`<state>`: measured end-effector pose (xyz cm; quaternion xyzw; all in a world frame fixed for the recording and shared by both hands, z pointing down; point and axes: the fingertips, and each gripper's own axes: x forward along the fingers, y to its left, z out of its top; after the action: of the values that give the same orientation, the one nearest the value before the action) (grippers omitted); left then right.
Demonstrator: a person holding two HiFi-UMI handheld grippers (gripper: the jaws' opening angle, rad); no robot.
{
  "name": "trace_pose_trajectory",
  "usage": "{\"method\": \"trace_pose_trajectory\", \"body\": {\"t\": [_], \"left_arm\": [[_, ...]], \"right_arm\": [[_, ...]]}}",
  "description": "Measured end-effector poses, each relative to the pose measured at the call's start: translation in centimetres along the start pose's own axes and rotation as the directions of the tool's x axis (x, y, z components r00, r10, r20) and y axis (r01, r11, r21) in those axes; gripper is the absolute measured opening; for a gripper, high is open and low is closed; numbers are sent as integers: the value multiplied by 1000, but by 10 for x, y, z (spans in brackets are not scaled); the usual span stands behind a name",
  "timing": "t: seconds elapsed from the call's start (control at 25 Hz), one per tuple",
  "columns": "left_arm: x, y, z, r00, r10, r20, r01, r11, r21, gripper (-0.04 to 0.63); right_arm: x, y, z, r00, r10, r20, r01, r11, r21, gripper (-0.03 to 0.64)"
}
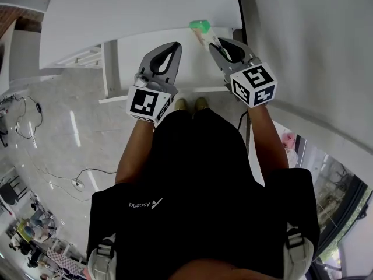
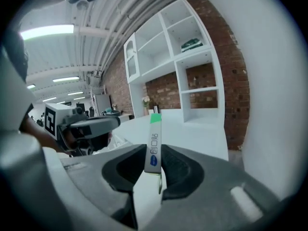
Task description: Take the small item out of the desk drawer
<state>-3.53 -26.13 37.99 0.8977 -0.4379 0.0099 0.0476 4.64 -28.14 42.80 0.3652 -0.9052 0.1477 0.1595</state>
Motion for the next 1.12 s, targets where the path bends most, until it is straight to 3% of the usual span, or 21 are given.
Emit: {"method": "trace_pose_trajectory", "body": {"t": [0.24,0.48,1.12], "left_arm": [[-4,-2,23,999,-14,46,13,1000,6,-2],[-11,-3,43,996,-25,80,23,1000,20,-2],[-23,-20,54,995,-32,97,28,999,38,-2]], "right_arm": [[-25,24,41,984,30,176,-34,999,24,94],[-47,39,67,958,44,283,-58,998,40,94],[-84,54,77,931,66,359,-71,997,3,94]]}}
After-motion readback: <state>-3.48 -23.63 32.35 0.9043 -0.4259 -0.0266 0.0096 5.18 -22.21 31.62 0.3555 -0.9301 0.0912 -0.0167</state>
